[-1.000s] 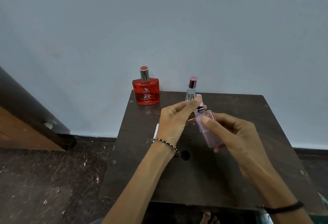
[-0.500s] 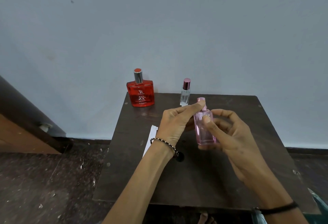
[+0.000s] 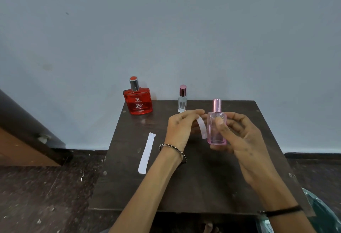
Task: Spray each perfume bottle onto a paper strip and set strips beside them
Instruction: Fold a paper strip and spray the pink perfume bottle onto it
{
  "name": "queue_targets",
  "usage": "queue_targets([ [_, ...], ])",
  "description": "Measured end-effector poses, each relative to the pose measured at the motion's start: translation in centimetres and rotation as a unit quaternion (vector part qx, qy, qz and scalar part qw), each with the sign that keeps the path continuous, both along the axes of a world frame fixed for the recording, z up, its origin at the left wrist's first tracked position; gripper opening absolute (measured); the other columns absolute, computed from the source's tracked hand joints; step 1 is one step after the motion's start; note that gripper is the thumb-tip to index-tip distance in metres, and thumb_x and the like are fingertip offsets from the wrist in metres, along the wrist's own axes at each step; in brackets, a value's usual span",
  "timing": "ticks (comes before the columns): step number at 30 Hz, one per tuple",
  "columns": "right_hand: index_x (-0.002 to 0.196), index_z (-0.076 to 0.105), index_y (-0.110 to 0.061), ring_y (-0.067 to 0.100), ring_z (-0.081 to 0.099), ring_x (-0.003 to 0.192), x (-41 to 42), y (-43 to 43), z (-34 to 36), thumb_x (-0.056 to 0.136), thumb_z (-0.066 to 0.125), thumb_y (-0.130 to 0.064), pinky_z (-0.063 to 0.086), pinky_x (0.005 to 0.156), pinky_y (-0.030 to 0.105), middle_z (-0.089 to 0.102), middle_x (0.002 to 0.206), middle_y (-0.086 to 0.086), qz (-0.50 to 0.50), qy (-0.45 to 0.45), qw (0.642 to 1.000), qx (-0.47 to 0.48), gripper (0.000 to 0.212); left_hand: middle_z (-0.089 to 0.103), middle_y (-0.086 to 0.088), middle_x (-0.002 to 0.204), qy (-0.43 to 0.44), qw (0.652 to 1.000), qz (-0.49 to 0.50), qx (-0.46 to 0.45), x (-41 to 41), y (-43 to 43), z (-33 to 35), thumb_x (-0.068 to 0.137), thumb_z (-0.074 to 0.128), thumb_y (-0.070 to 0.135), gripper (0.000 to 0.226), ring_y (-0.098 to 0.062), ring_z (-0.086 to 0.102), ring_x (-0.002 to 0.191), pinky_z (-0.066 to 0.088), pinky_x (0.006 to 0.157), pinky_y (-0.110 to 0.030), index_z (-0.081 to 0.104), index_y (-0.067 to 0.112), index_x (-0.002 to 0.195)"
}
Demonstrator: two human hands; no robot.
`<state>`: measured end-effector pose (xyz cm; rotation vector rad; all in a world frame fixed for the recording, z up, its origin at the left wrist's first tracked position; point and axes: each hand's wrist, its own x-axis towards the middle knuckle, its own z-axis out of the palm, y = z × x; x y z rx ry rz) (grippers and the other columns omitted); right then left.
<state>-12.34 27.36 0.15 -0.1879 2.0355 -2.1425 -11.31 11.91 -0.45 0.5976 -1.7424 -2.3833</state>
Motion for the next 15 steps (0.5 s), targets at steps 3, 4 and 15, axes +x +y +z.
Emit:
queue_targets([
  [3,0.111,0.059,-0.025,0.007,0.074,0.086,-0.2,0.5,-0.1,0.070,0.075,-0.035,0.060,0.053,0.027,0.074,0.096,-0.015,-0.027,0.008,1.000,-0.009,0.045,0.076,-0.005,0.102,-0.016,0.995,-0.032,-0.095,-0.4,0.5,-0.9,0.097,0.051,0.001,0.026,-0.007,0.075,0.083,0.060,0.075,-0.021,0.066,0.013,0.115],
  [4,0.112,0.059,-0.024,0.007,0.074,0.086,-0.3,0.6,-0.2,0.070,0.075,-0.035,0.060,0.053,0.027,0.074,0.097,-0.012,-0.036,0.009,0.999,-0.010,0.046,0.075,-0.003,0.103,-0.016,0.990,-0.037,-0.138,-0.6,0.6,-1.1,0.097,0.051,0.000,0.029,-0.002,0.074,0.082,0.059,0.075,-0.017,0.062,0.014,0.120],
  [15,0.117,0.059,-0.022,0.003,0.073,0.083,-1.3,1.0,-0.8,0.069,0.075,-0.037,0.060,0.053,0.028,0.072,0.101,-0.007,-0.075,0.008,0.997,-0.014,0.053,0.061,0.004,0.075,0.001,0.913,-0.008,-0.408,-3.9,1.0,-2.4,0.093,0.065,0.010,0.027,-0.014,0.064,0.066,0.062,0.069,-0.033,0.061,0.011,0.119],
])
